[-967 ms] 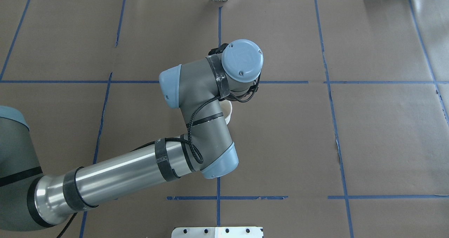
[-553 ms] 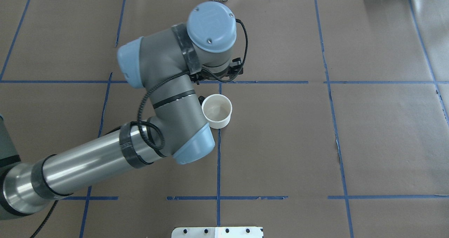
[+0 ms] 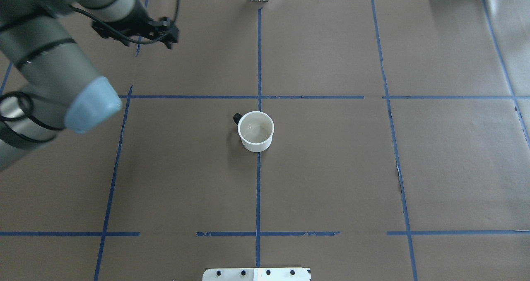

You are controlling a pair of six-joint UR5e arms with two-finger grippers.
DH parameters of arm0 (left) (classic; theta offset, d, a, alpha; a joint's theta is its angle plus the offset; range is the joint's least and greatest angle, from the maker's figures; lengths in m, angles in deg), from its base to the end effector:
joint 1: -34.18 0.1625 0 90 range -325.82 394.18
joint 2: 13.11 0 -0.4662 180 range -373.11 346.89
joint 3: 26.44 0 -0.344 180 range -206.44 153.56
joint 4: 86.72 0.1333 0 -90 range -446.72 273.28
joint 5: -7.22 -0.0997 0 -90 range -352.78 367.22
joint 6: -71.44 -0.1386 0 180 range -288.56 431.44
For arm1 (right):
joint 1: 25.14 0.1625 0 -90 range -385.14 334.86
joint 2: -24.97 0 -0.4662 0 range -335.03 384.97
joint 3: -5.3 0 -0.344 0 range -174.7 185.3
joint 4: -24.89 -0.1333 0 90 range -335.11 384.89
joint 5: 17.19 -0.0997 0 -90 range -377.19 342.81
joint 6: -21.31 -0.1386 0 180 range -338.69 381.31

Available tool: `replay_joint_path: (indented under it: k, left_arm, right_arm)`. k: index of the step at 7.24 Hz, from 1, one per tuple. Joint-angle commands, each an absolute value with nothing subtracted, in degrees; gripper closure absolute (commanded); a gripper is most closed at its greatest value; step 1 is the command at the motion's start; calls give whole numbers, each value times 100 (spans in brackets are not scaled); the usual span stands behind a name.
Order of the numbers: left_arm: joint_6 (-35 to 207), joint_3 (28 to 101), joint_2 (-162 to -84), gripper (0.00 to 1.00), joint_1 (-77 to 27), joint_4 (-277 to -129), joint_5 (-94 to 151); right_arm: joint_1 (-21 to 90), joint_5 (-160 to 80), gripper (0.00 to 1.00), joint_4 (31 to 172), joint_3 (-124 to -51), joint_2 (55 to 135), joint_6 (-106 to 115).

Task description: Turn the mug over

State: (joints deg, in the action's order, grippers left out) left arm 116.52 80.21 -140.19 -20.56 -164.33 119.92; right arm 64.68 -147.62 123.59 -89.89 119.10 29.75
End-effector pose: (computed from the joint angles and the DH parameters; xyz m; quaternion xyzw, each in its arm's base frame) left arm 0.3065 -0.5719 0.2872 0.1457 0.3639 -0.0093 0.9199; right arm 0.0422 -0.3953 0.7389 -0.0375 -0.3484 -0.0474 0.9354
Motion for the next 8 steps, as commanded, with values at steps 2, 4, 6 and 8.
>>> replay_joint_path:
  k: [2,4,6,8]
  left_arm:
    - [7840,8001,-12392,1,-4398,-16450,13148]
    - [6080,7206,-11379,1,-5541,-16816,13814]
    - [5108,6429,-10989,1,-6265,-17118,14125]
    - [5070,6452,-10597,1,-6425,-17013,14126]
  right_arm:
    - [6468,-14762,0,12359,-8989,11910,2975]
    - [6468,-14762,0,12359,-8989,11910,2975]
    - [6468,-14762,0,12359,-8989,11910,2975]
    - [6468,-14762,0,12359,-8989,11910,2975]
